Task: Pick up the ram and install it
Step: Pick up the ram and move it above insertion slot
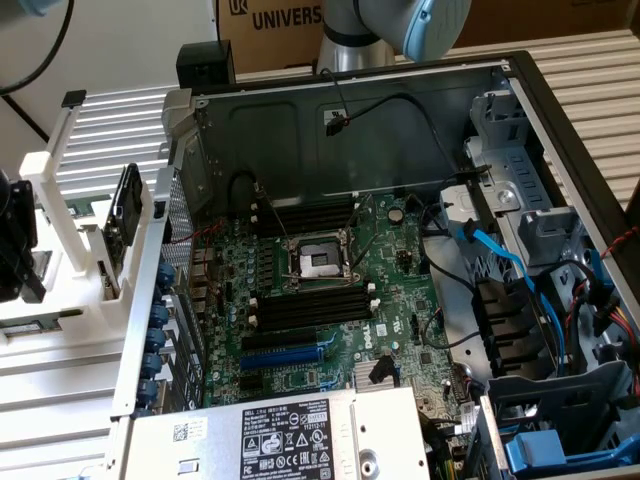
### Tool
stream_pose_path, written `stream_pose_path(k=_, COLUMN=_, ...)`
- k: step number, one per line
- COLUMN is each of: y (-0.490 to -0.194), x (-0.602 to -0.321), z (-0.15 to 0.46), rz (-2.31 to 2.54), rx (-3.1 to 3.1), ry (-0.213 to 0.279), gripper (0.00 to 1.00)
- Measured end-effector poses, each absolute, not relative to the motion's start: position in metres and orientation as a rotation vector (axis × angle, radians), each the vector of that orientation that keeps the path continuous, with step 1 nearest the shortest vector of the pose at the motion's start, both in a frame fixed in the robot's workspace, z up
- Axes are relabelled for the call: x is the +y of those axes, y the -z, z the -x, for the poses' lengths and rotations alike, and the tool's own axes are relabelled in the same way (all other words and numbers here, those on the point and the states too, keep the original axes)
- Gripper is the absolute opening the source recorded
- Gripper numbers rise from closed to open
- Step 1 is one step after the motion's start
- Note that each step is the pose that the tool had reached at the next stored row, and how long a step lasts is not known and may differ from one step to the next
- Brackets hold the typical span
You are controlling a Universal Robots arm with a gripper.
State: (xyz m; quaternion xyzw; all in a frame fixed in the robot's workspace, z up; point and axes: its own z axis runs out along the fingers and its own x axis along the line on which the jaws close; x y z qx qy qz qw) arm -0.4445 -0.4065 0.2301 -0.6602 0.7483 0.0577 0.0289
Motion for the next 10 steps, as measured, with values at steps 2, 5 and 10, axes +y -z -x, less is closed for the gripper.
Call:
stream_pose_path(k=2, y=-0.2301, x=-0.4065, z=0.4445, rz=2.037, rx=2.309, ry=-0.178, gripper=0.17)
stream_pose_path(k=5, y=-0.2301, x=-0.4065, z=0.4445, rz=2.037, rx=2.309, ry=-0.178, gripper=0.25)
stream_pose_path(k=10, y=-0.2301, x=-0.4065, z=0.4445, rz=2.038, rx=2.308, ry=-0.178, gripper=0.25)
